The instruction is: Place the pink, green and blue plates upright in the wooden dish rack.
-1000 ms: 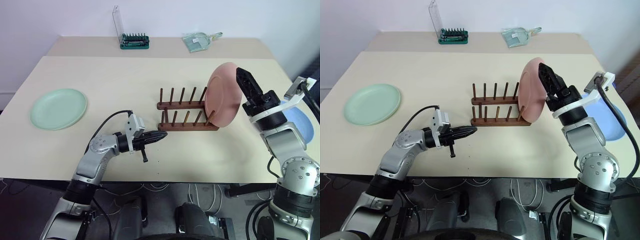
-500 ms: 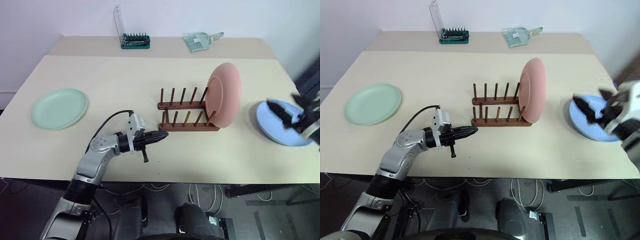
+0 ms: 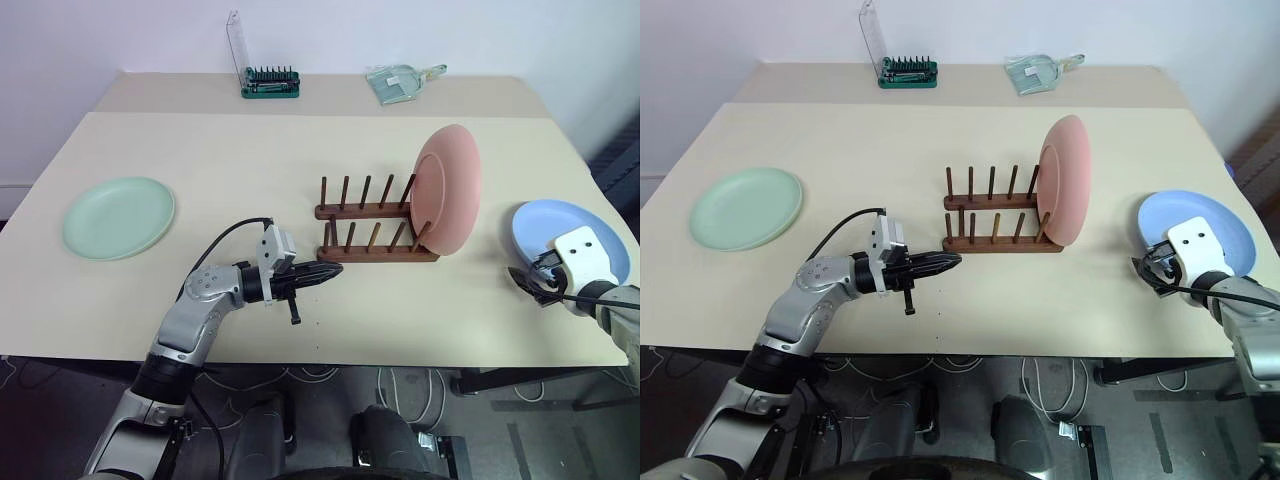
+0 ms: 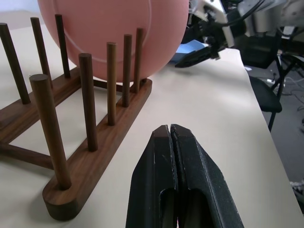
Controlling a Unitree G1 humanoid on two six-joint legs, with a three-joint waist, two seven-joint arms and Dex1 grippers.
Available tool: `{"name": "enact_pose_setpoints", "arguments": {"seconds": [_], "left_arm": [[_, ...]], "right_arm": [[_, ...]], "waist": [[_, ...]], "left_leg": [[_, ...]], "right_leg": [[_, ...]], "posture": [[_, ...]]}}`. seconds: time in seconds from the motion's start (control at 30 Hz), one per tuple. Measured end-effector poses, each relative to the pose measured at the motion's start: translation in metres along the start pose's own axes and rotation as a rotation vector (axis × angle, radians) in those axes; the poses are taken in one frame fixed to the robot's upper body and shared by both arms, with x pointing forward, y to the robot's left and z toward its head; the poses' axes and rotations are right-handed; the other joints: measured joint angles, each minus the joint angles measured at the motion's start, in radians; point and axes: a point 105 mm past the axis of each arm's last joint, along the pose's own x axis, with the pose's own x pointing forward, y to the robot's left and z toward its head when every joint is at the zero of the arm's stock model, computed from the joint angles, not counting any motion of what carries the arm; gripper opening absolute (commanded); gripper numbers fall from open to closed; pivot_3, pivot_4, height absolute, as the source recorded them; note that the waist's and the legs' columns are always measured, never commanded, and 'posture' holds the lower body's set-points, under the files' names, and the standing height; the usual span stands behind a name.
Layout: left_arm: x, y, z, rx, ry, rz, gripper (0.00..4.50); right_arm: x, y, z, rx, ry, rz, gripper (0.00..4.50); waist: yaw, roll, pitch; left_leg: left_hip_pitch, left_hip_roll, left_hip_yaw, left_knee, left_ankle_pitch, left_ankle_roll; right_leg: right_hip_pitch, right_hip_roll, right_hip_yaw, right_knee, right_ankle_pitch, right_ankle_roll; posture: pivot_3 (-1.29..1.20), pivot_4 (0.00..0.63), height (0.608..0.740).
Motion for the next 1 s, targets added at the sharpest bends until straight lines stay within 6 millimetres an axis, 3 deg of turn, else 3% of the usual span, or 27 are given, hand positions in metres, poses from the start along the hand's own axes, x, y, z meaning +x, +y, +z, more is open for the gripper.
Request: {"name": "enact_pose_setpoints", "arguments": {"seconds": [0.07, 0.17, 0.37, 0.4, 0.53, 0.63, 0.8, 0.93, 1.0], "left_arm": [[0.000, 0.000, 0.000, 0.000, 0.002, 0.002, 0.00], [-0.001, 0.001, 0.000, 0.000, 0.003, 0.004, 0.00], [-0.002, 0.000, -0.002, -0.009, 0.007, 0.011, 0.00], [-0.002, 0.000, -0.002, -0.009, 0.007, 0.012, 0.00], [-0.002, 0.000, -0.002, -0.008, 0.007, 0.009, 0.00], [-0.001, 0.000, -0.002, -0.007, 0.006, 0.006, 0.00], [-0.001, 0.000, 0.000, -0.001, 0.003, 0.005, 0.00], [-0.005, 0.010, 0.005, 0.021, -0.017, 0.071, 0.00], [-0.020, 0.028, 0.012, 0.053, -0.026, 0.199, 0.54]], "right_arm": [[0.004, -0.003, 0.001, -0.017, -0.004, -0.005, 4.07], [0.007, -0.004, 0.001, -0.032, -0.005, -0.001, 3.25], [0.011, 0.001, -0.004, -0.035, 0.003, 0.009, 0.19], [0.011, 0.002, -0.003, -0.040, -0.002, 0.007, 0.04], [0.010, 0.001, -0.006, -0.050, 0.006, -0.004, 0.04], [0.009, 0.004, -0.006, -0.036, 0.005, 0.013, 1.10], [0.004, -0.001, -0.002, -0.029, -0.011, -0.012, 3.55], [-0.003, -0.004, 0.013, -0.027, -0.095, -0.040, 3.55], [-0.012, -0.005, 0.031, -0.053, -0.172, -0.042, 3.61]], "waist": [[0.000, 0.000, 0.000], [0.000, 0.000, 0.000], [0.001, 0.000, 0.000], [0.000, 0.000, 0.000], [0.000, 0.000, 0.000], [0.001, 0.000, 0.000], [-0.001, 0.000, 0.000], [-0.002, 0.000, 0.000], [-0.002, 0.000, 0.000]], "left_leg": [[0.000, 0.000, 0.000, 0.000, 0.000, 0.000], [0.000, 0.000, 0.000, 0.001, 0.000, 0.000], [0.000, 0.000, 0.000, 0.001, 0.000, 0.000], [0.000, 0.000, 0.000, 0.001, 0.000, 0.000], [0.000, 0.000, 0.000, 0.001, 0.000, 0.000], [0.000, 0.000, 0.000, 0.001, 0.000, 0.000], [0.000, 0.001, 0.000, 0.001, 0.000, 0.000], [0.000, 0.001, 0.000, 0.001, 0.000, 0.000], [0.000, 0.001, 0.000, 0.001, 0.000, 0.000]], "right_leg": [[0.000, 0.000, 0.000, 0.000, 0.000, 0.000], [0.001, 0.000, 0.000, 0.000, 0.000, 0.000], [0.001, -0.001, 0.000, 0.000, 0.000, 0.000], [0.001, -0.001, 0.000, 0.000, 0.000, 0.000], [0.001, -0.001, 0.000, 0.000, 0.000, 0.000], [0.001, -0.001, 0.000, 0.000, 0.000, 0.000], [0.001, 0.000, 0.000, 0.000, 0.000, 0.000], [0.001, 0.000, 0.000, 0.001, 0.000, 0.000], [0.000, 0.000, 0.000, 0.001, 0.000, 0.000]], "posture": [[0.00, 0.150, 0.732], [0.00, 0.150, 0.732], [0.00, 0.150, 0.732], [0.00, 0.150, 0.732], [0.00, 0.150, 0.732], [0.00, 0.150, 0.732], [0.00, 0.150, 0.732], [0.00, 0.150, 0.732], [0.00, 0.150, 0.732]]}}
